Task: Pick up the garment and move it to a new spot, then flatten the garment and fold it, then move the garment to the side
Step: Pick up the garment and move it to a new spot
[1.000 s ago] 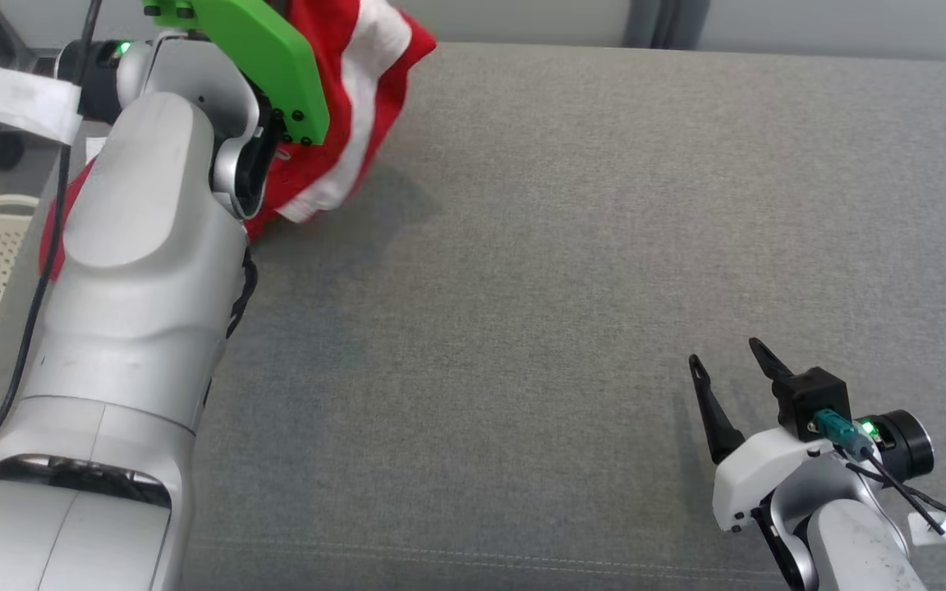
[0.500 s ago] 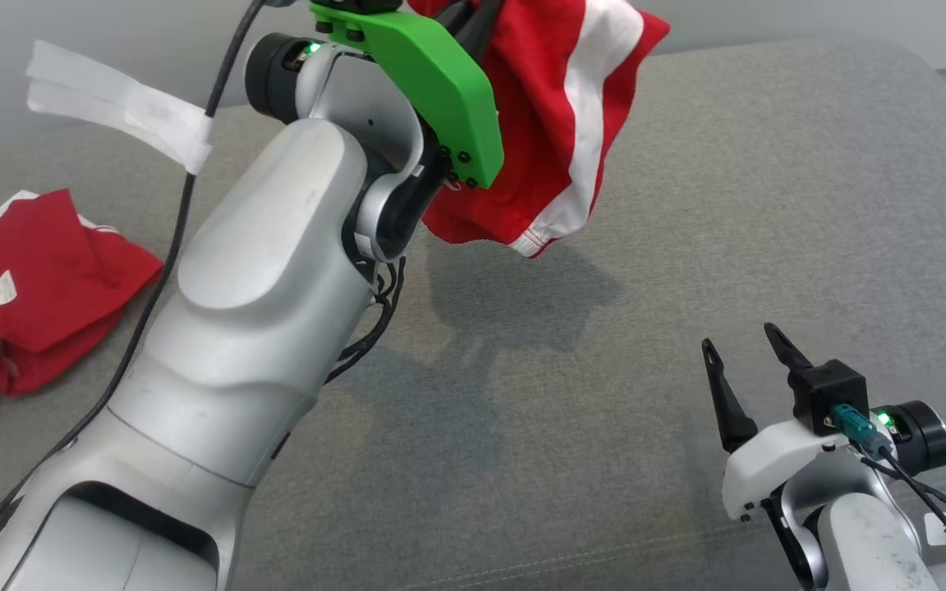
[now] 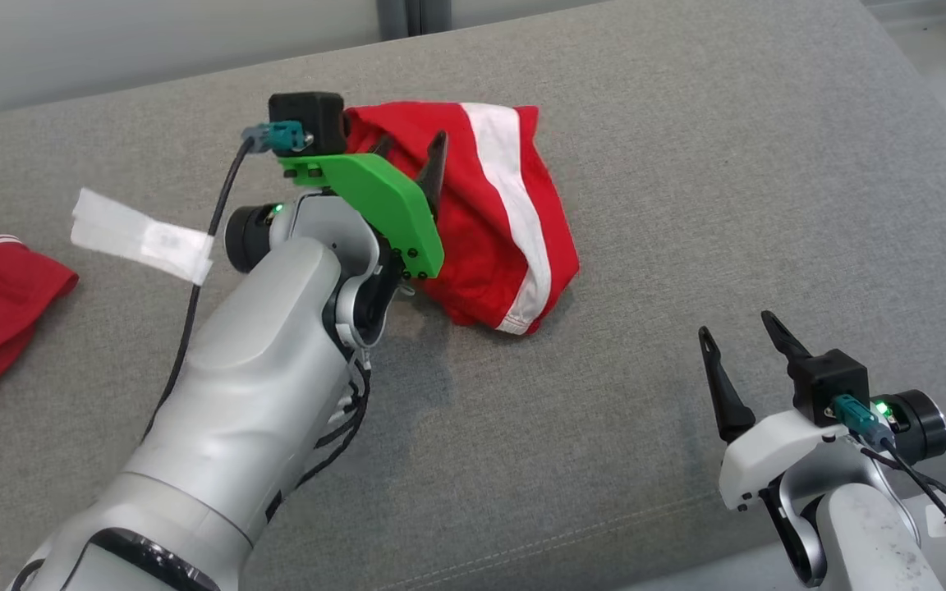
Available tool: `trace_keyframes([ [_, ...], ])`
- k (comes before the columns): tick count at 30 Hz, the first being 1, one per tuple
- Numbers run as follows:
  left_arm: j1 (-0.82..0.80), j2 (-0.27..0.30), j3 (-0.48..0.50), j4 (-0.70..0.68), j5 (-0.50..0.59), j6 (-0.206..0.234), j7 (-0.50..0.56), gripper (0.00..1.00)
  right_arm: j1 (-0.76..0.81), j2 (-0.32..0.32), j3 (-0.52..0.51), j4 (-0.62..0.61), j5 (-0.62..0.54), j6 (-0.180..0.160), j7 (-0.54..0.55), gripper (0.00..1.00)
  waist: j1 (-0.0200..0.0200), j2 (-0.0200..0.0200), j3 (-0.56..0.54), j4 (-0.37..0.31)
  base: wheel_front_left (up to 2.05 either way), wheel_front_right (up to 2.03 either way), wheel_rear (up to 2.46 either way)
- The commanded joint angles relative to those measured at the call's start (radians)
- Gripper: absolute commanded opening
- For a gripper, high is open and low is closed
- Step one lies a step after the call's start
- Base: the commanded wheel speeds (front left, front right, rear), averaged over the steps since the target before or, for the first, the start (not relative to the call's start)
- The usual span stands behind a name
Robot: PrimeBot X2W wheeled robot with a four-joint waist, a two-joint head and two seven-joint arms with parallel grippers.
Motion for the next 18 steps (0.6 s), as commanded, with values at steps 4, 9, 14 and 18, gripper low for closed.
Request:
trace_keyframes([
  [4, 0.041, 0.003, 0.018, 0.081, -0.076, -0.001, -0.079, 1.0, -0.019, -0.001, 0.003, -0.001, 0.01, 0.0, 0.0, 1.0, 0.0, -0.0001, 0.014, 0.03, 0.0, 0.0, 0.0],
  [9, 0.07, 0.002, -0.008, 0.116, -0.132, -0.039, -0.096, 1.0, -0.017, -0.001, -0.011, 0.003, 0.012, 0.0, 0.0, 1.0, 0.0, -0.0001, 0.008, 0.079, 0.0, 0.0, 0.0],
  [14, 0.124, 0.002, -0.062, 0.085, -0.195, -0.075, -0.066, 1.0, -0.003, -0.001, -0.037, 0.009, 0.01, 0.0, 0.002, 1.0, 0.0, -0.0001, -0.017, 0.122, 0.0, 0.0, 0.0],
  [18, 0.179, 0.002, -0.098, 0.037, -0.226, -0.087, -0.098, 1.0, 0.002, -0.001, -0.048, 0.01, 0.013, 0.0, 0.003, 1.0, 0.0, -0.0001, -0.034, 0.136, 0.0, 0.0, 0.0],
])
